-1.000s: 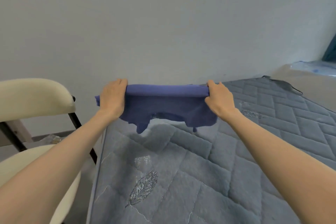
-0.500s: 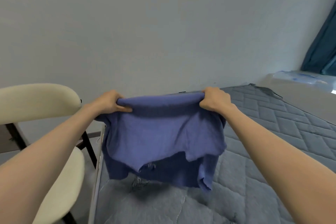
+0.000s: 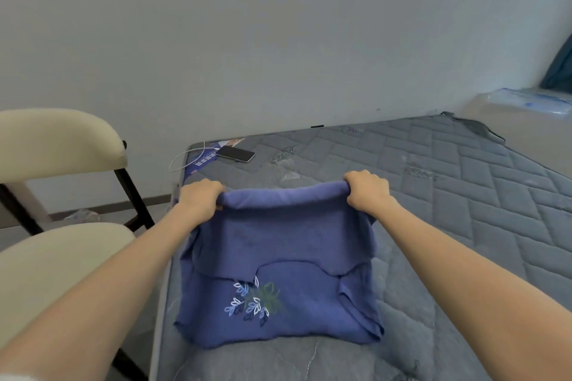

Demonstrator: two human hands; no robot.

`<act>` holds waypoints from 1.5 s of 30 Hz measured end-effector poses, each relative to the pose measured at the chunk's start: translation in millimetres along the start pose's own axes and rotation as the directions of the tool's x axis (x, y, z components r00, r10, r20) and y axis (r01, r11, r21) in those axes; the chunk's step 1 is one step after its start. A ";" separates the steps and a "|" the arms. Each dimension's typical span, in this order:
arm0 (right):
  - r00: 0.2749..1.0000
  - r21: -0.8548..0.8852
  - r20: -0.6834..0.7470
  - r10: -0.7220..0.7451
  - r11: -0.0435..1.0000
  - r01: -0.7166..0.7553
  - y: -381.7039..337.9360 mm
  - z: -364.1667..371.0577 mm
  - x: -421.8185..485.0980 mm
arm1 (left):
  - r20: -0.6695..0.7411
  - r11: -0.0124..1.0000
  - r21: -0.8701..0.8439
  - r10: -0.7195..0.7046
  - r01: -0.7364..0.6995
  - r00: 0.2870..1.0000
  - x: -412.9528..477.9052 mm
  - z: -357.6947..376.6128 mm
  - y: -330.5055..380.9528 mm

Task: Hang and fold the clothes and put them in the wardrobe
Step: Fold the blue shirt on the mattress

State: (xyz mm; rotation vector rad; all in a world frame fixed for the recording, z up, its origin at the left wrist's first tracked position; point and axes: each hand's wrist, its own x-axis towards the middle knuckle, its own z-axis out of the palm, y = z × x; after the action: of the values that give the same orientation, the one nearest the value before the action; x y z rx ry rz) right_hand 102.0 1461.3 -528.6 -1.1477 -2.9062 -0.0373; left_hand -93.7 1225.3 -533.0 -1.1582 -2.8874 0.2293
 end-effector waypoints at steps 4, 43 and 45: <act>0.994 0.027 -0.108 0.000 1.000 0.003 -3.5 19.8 30.3 | -0.128 0.999 -0.016 -0.049 0.047 0.991 29.9 15.8 -2.1; 0.946 0.053 0.186 -0.264 0.964 0.259 18.8 180.2 -36.8 | 0.092 0.976 0.037 0.211 -0.215 0.973 -29.7 178.5 -17.9; 0.939 0.019 0.217 -0.267 0.963 0.270 22.8 181.1 -43.1 | 0.091 0.970 0.094 0.214 -0.222 0.973 -33.6 180.4 -14.6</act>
State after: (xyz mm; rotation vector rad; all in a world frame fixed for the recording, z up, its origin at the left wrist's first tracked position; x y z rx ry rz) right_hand 147.8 1453.7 -710.2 -0.7918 -3.2403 0.0749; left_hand -92.9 1168.6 -708.2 -1.4797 -2.7716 0.4351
